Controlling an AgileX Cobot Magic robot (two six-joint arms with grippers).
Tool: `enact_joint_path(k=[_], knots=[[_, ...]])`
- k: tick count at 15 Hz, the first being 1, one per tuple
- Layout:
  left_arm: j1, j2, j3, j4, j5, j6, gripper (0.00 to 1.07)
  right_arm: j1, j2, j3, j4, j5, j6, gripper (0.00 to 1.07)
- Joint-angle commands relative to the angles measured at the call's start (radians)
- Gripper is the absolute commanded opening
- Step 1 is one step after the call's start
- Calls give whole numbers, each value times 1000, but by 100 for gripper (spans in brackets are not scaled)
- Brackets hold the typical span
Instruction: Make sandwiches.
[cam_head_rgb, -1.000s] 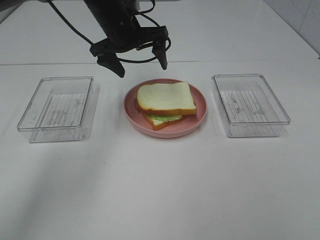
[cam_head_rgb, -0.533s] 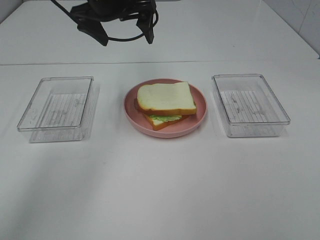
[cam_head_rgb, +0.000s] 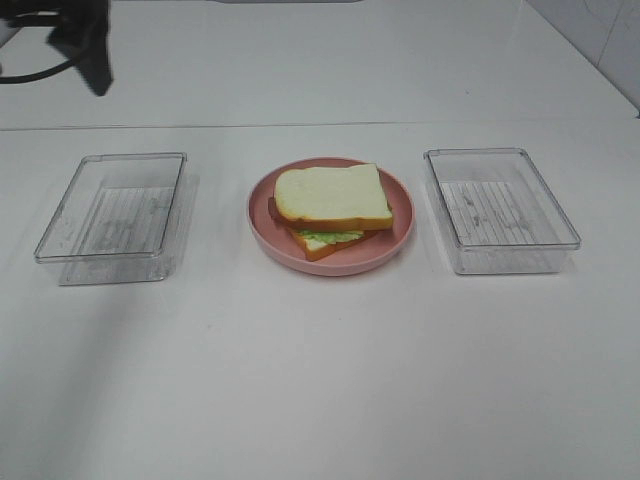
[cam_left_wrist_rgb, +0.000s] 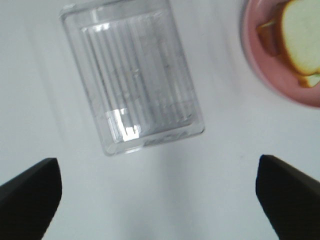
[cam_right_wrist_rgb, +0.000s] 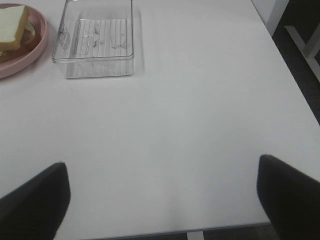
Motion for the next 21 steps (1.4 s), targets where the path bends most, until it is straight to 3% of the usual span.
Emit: enact_joint_path(k=[1,2,4,5,8,9,11,12,15,16,19,21], knots=[[60,-125,135,-2,106,13,101,-5,-30,2,-4,-10,-13,98],[105,-234,257,-2,95,13,101,-5,-30,2,-4,-10,-13,98],[145,-358,369,-2,75,13,101,-5,-30,2,-4,-10,-13,98],[182,-523,523,-2,40,13,101,-5,-30,2,-4,-10,-13,98],[204,-706,670,-1,16,12,101,-5,-30,2,-4,-10,-13,98],[205,-895,803,-2,-10,11,101,-5,-30,2,-4,-10,-13,98],[205,-1035,878,-2,-23,11,101,-5,-30,2,-4,-10,-13,98],[205,-1184,930,-3,-23,8,101,-5,-30,2,-4,-10,-13,98],[205,-1413,999,-3,-20,8,101,-5,-30,2,-4,-10,-13,98],[205,-1557,1032,-13,-37,12,101,-5,-30,2,-4,-10,-13,98],[205,-1764,1101,-23,-111,15,101,-5,-30,2,-4,-10,-13,98],[205,-1760,1132,-30,-137,26,101,-5,-30,2,-4,-10,-13,98]])
